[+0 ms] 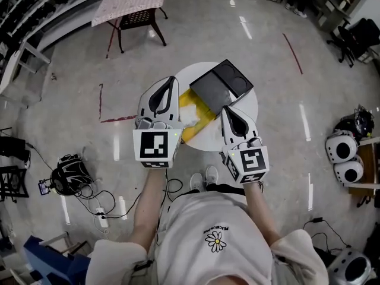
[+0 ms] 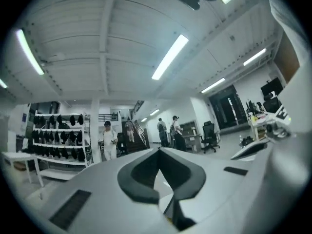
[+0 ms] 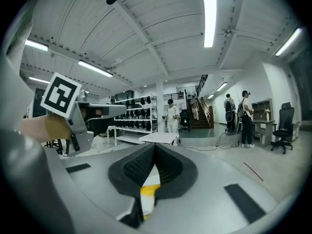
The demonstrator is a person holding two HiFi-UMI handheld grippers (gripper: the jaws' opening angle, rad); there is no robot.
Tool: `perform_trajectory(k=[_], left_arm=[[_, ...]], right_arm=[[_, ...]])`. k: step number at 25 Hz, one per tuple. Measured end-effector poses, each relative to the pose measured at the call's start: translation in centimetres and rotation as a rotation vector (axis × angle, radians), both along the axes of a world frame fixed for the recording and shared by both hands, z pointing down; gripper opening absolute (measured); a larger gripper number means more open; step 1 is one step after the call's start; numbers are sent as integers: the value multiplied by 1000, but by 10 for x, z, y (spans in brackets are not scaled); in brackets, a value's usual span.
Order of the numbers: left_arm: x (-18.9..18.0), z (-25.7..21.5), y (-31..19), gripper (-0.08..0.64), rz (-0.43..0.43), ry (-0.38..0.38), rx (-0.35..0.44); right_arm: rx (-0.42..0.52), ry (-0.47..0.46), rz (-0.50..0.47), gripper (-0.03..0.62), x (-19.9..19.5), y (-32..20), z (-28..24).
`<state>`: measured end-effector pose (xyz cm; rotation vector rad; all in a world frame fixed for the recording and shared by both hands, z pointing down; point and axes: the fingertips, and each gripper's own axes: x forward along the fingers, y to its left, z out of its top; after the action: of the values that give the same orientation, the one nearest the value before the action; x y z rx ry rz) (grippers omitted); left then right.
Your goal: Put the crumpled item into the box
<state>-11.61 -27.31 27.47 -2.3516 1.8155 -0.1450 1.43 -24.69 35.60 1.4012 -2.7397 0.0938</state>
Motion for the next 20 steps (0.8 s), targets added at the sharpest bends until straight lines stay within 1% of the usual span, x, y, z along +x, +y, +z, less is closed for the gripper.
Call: perform_trajectory(k=[2, 4, 8, 10, 12, 15, 20], left_arm=[[-9, -4, 20, 2, -37, 69, 32], [-17, 0, 38, 2, -72, 124, 44], [-39, 23, 60, 2, -159, 204, 35], [-48, 37, 66, 2, -193, 201, 21], [-52, 43, 69, 2, -208, 186, 15], [-55, 43, 69, 2, -214, 172, 18], [-53, 42, 69, 2, -212, 166, 21]], right_arm=[[24, -2, -9, 2, -3, 1, -7], [45, 3, -18, 2, -6, 4, -11], [59, 18, -25, 2, -14, 6, -12], [55, 20, -27, 2, -17, 7, -9], [52, 30, -32, 2, -19, 8, -4], [48, 48, -32, 2, -20, 11, 0], [51, 49, -29, 2, -17, 11, 0]])
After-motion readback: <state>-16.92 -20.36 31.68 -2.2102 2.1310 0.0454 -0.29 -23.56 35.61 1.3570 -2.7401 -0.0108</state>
